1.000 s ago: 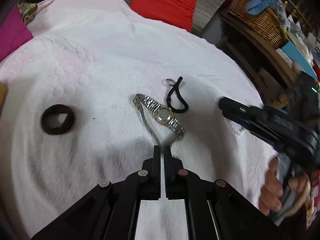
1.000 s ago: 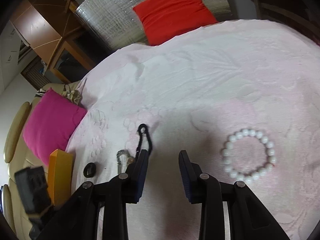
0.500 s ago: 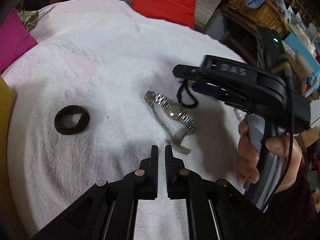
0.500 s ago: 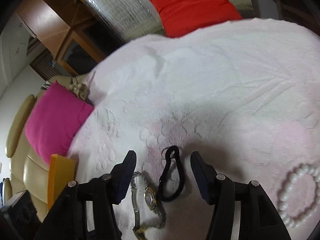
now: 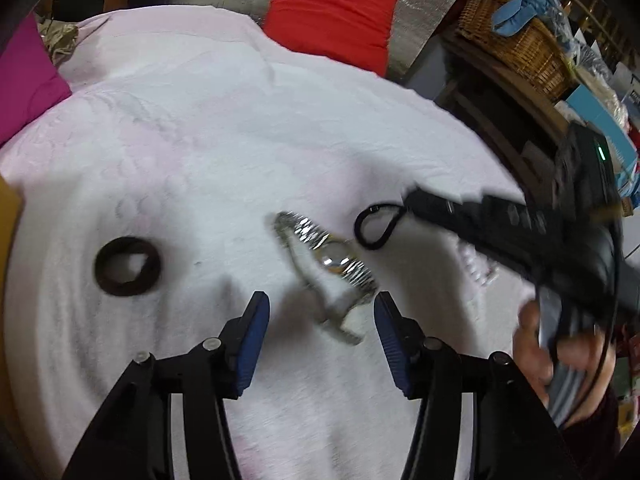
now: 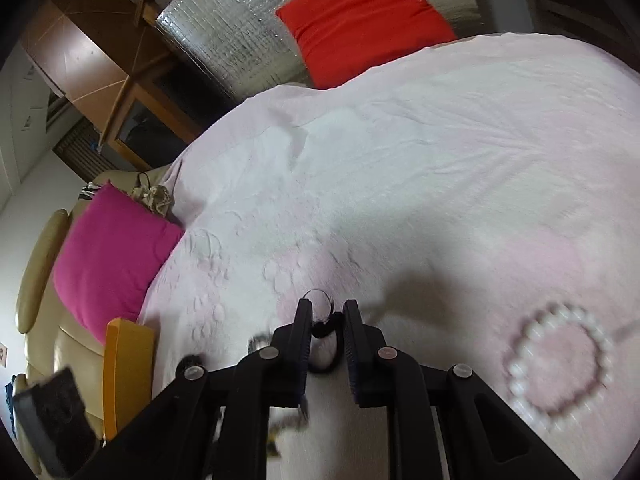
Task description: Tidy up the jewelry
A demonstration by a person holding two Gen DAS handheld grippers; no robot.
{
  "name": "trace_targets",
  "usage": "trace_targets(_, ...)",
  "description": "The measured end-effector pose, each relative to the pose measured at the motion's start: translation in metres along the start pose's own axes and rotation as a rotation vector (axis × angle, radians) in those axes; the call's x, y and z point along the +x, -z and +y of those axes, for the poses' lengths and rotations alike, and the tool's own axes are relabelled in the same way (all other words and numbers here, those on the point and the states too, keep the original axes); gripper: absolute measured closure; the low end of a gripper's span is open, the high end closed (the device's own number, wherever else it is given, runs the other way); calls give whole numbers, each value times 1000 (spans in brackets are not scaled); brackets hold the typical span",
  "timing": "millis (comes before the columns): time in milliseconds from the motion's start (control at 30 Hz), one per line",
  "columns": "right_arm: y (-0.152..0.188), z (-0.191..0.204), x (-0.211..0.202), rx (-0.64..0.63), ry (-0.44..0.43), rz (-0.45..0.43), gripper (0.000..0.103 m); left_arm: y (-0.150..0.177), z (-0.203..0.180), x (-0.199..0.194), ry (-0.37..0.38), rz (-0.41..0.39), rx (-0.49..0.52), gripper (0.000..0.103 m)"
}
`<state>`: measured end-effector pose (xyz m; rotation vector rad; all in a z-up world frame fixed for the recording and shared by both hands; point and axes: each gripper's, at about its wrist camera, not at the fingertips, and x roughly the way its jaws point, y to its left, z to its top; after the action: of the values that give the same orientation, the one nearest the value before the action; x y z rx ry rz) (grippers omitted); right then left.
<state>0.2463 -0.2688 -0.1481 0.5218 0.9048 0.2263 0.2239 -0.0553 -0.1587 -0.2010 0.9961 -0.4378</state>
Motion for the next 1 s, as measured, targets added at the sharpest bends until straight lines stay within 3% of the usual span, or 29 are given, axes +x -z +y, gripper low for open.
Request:
trace_targets(100,11,-10,-21,5,18,11,86,-4,-5,8,0,7,15,37)
trace_targets(233,27,-29,-50,20,20,26,86,-2,-13,31,-19,69,22,36)
trace_targets(333,43,-40,-66,30,-6,60,86,-6,-15,35,-36,44,17,36)
trace_targets(433,54,-40,-76,24,-10,69,80,-11,-18,41,-46,16,12,36)
trace_targets(500,54,-35,-78,-11,-4,54,70,-11,-20,46,-50,12,8,36)
trace_targets(533,54,-35,-79,-12,3,40,58,-12,-21,48,-56,2,7,38)
trace_targets(567,53,-35,-79,8,1,26,40,-12,-23,49,-58,-4,10,50)
trace_targets(600,52,-36,-79,27,-9,12,35,-12,-25,50,-53,-5,18,57)
trace_targets(667,46,-34,-77,30,-5,-18,34,-10,-25,50,-29,-6,22,74)
trace_targets(733,41,-32,-72,14,18,-32,35,-8,-26,46,-16,-8,31,79)
trace_targets(800,36,-31,-64,24,21,-23,38,-8,-22,38,6,-9,37,96)
trace_targets(867,31,-30,-55,32,27,-9,50,-6,-21,30,6,-19,49,98)
trace_targets(1000,23,-23,-37,26,41,0,51,-2,-16,18,31,-20,53,99)
